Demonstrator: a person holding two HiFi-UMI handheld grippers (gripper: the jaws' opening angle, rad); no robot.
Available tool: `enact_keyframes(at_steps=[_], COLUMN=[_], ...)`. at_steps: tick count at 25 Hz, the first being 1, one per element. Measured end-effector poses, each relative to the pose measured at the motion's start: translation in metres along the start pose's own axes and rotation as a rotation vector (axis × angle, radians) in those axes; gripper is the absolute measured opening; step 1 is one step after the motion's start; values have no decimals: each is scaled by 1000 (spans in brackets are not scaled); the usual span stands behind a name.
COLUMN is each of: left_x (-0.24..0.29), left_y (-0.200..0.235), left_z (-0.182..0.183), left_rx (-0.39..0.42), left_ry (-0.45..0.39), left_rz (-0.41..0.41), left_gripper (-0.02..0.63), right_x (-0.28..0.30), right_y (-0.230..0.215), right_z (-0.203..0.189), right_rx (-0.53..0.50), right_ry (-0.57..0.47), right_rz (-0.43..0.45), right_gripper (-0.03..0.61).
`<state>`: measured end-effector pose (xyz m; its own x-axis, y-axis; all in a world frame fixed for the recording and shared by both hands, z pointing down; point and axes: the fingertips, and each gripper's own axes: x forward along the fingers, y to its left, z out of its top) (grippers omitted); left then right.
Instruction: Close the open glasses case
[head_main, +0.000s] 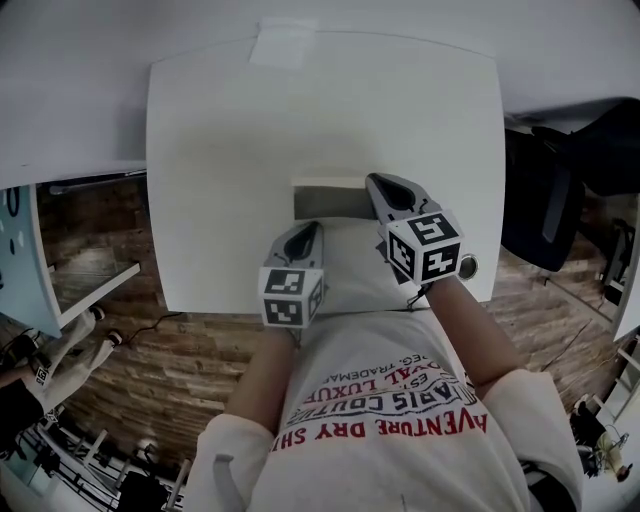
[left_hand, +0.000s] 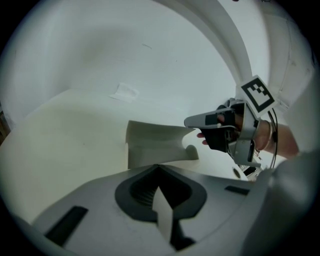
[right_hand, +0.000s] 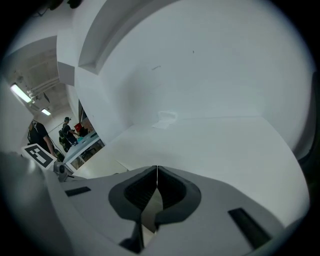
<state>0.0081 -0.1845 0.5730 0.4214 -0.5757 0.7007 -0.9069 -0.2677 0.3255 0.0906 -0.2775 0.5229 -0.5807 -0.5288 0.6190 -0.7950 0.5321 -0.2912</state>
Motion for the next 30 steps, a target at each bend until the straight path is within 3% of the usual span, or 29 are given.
enact_keyframes(at_steps=[17, 30], left_x=[3, 2], left_y=[2, 2], left_z=[0, 0], left_rx=[12, 77], left_ry=[14, 22], left_rz=[-58, -105], left_gripper=[-2, -2], right_x=[-5, -13], right_y=[9, 21], right_z=[-22, -47], right_rx=[57, 33], right_ry=[7, 24], right_rz=[-42, -94], right_gripper=[12, 12])
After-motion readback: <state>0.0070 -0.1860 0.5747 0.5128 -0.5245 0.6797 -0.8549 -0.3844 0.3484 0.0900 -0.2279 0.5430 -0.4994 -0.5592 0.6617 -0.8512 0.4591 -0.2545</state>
